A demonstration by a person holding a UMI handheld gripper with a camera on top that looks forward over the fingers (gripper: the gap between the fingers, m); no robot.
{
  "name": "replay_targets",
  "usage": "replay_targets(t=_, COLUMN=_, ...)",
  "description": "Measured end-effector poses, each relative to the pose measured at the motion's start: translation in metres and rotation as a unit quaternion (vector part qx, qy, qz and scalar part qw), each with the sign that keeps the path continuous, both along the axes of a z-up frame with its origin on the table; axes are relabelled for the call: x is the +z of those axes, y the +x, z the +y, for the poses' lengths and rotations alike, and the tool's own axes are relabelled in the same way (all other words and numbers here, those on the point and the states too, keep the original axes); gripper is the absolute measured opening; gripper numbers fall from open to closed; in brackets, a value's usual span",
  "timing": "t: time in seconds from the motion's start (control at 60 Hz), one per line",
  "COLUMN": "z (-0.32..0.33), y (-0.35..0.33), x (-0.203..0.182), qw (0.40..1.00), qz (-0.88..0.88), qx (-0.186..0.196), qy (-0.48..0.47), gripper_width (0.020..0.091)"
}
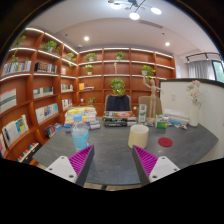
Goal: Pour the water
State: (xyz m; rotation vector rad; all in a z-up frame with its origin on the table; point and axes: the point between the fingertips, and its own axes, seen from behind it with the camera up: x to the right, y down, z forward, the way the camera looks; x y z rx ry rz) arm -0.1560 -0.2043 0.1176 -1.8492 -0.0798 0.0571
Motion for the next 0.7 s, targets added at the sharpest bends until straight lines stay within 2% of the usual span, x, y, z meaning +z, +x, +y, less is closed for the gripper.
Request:
replay_targets(t=0.117, z=0.011, y=-0.052, x=-0.038, qw=0.999, qz=0.02, qx=0.032, qy=-0.009, gripper_width=0.0773)
replay_targets(t=0.233, z=0.032, y=-0.083, x=-0.054, qw=0.999, qz=0.021, qx=0.047, qy=-0.015, gripper_width=0.0776)
replay_targets(t=0.7, z=0.122, y=-0.142, x=-0.046, qw=0.998, qz=0.041, qx=0.051, qy=-0.001, gripper_width=0.0766)
